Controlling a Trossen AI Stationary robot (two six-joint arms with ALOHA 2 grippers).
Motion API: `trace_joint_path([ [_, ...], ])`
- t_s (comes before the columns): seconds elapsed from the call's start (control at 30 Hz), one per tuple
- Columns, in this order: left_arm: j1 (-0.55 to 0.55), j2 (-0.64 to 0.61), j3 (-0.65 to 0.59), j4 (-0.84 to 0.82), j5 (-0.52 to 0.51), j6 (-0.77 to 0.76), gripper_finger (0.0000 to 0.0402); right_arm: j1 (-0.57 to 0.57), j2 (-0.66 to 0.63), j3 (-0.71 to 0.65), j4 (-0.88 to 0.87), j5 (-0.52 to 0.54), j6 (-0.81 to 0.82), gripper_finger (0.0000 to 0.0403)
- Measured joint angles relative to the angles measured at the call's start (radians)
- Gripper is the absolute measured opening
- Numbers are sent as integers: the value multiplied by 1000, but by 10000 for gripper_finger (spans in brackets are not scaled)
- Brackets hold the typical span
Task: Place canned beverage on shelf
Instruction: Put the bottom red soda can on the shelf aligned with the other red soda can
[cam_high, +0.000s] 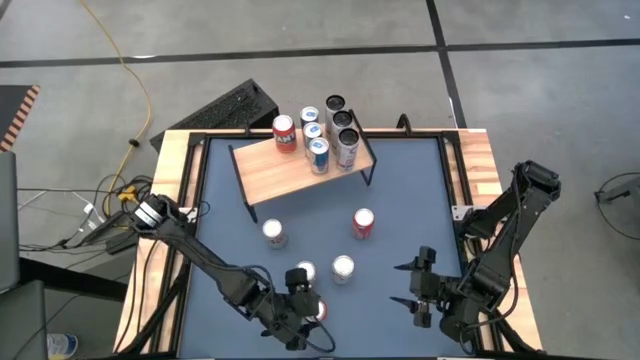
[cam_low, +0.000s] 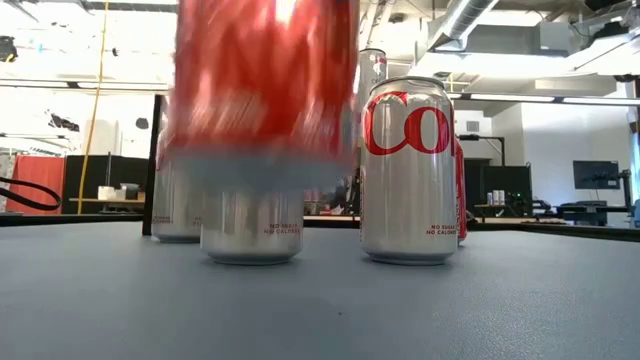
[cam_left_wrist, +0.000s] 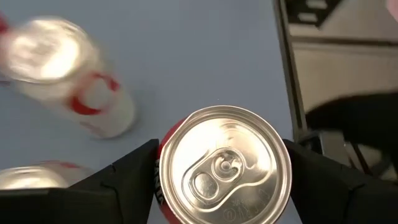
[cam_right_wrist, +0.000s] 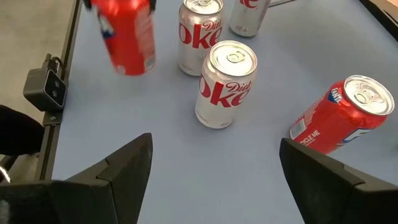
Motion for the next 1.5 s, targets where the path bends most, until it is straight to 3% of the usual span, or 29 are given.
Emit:
trace_joint_path([
  [0.2, -3, 0, 208, -199, -156, -65, 279, 0, 0, 0, 0, 0, 0, 330],
  [0.33, 4, -2, 368, -469, -275, -80, 279, 0, 0, 0, 0, 0, 0, 330],
  [0.53, 95, -11, 501, -802, -269, -142, 279, 0, 0, 0, 0, 0, 0, 331],
  [0.7, 199, -68, 504, -859, -246, -121, 281, 0, 0, 0, 0, 1, 0, 331],
  [0.87, 278, -169, 506, -856, -326, -31, 290, 0, 0, 0, -1, 2, 0, 330],
  [1.03, 369, -272, 490, -846, -324, 73, 281, 0, 0, 0, -3, 2, 0, 331],
  [1.23, 538, -409, 324, -687, -192, 143, 287, 0, 0, 0, -3, 2, 0, 330],
  [1.5, 772, -552, 22, -349, 8, 305, 287, 0, 0, 0, -4, 2, 5, 330],
])
